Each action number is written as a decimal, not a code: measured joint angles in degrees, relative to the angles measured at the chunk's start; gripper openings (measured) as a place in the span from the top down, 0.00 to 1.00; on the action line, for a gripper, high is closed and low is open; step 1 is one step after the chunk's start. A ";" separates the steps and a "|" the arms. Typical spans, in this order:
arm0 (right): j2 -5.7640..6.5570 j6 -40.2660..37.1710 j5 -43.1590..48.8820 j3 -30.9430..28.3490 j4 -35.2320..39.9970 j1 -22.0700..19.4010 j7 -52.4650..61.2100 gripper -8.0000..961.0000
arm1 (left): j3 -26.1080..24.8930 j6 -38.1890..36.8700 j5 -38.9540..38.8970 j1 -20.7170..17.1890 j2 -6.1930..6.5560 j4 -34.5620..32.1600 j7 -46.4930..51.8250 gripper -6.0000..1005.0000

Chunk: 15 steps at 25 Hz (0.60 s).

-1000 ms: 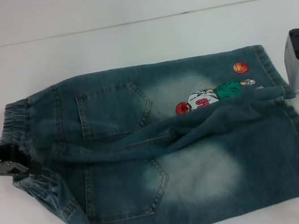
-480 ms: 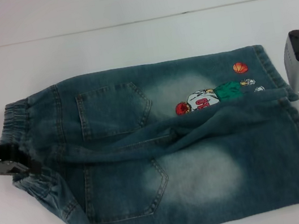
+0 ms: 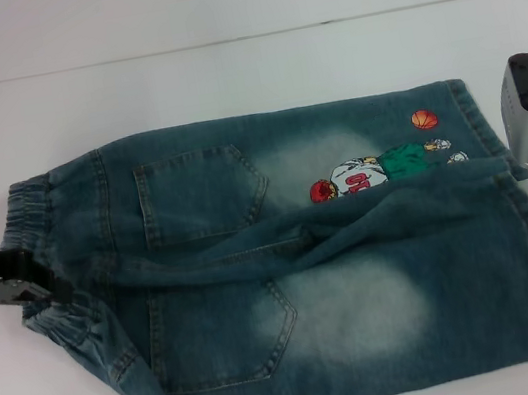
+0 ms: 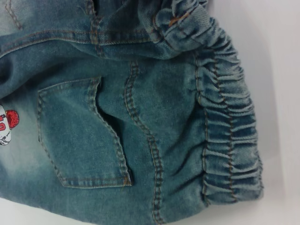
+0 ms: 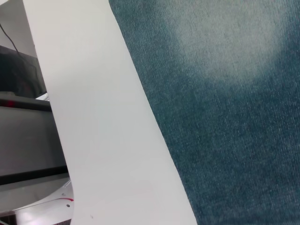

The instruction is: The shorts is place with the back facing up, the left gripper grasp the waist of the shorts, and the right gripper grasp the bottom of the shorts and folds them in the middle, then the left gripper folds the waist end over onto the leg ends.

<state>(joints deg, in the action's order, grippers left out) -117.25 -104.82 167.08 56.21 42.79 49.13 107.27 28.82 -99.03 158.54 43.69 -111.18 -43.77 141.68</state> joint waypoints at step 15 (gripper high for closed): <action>2.59 1.23 -2.62 -11.58 -0.92 -1.96 -4.88 0.98 | -3.17 -0.25 -4.25 -1.28 1.54 0.16 0.28 0.94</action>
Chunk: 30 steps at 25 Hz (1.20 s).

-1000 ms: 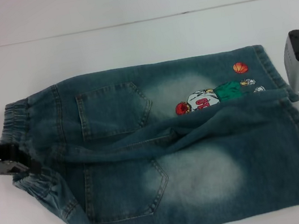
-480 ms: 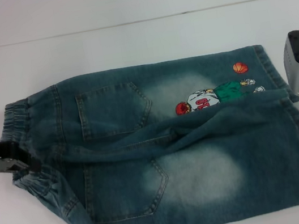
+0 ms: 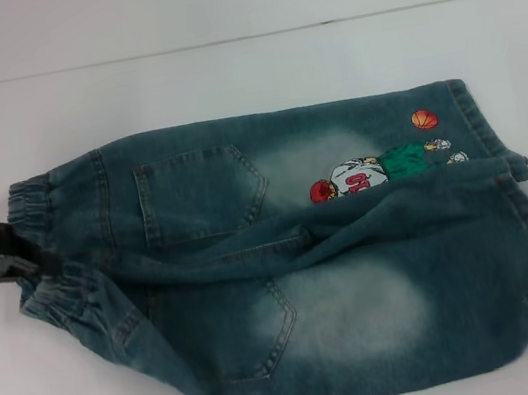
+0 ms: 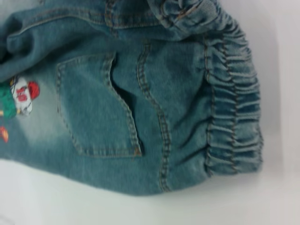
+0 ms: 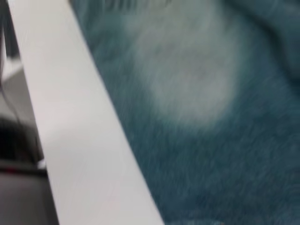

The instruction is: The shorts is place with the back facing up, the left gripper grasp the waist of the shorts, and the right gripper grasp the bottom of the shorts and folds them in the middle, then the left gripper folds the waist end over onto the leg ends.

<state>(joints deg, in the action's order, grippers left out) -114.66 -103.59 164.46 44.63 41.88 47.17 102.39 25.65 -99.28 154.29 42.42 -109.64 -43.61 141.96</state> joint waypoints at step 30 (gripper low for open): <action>6.90 8.33 -34.17 -20.82 -2.45 -11.56 -3.96 0.98 | -7.53 12.01 -8.66 -2.54 1.60 -0.20 -0.28 0.94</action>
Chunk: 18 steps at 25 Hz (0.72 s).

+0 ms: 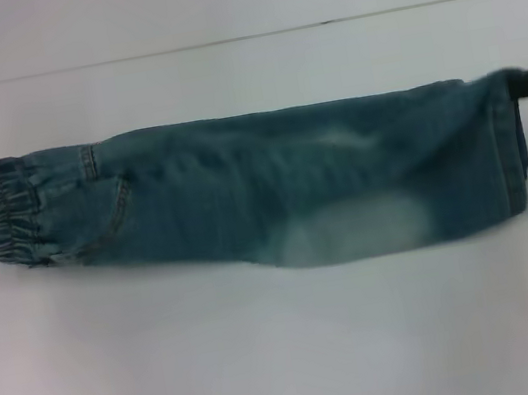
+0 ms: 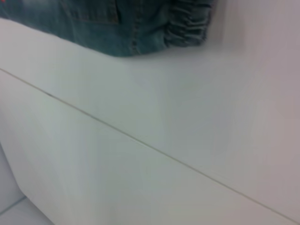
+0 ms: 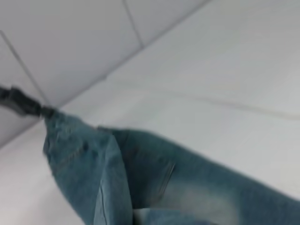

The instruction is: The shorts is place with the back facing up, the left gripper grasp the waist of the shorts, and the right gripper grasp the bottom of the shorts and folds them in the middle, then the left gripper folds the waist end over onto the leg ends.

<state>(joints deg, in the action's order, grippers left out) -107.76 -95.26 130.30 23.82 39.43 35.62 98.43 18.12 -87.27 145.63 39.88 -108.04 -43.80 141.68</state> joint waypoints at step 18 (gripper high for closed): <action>-5.66 25.21 -4.80 0.84 -5.44 2.90 -5.55 0.99 | 0.67 8.89 -4.39 -1.56 -1.79 2.37 -3.14 0.93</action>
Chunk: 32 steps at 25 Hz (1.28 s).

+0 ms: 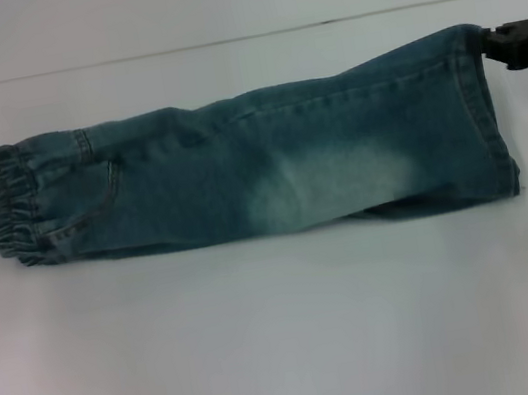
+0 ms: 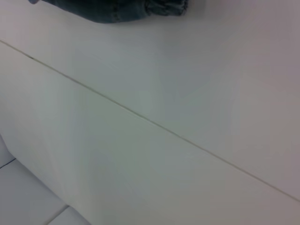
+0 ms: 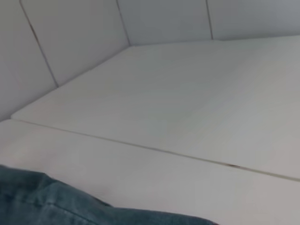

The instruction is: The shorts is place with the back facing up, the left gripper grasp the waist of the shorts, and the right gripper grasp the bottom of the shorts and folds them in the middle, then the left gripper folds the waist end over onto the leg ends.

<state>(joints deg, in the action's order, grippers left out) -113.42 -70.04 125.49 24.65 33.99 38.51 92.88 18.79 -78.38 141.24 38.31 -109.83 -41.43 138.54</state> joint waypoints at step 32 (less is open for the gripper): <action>-2.88 17.95 -1.88 6.97 -5.73 2.14 -3.67 0.98 | 8.21 13.53 -1.70 -0.73 -2.94 2.54 -11.49 0.93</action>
<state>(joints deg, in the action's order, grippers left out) -116.30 -52.09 123.61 31.62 28.25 40.66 89.21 26.99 -64.85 139.54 37.58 -112.76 -38.89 127.05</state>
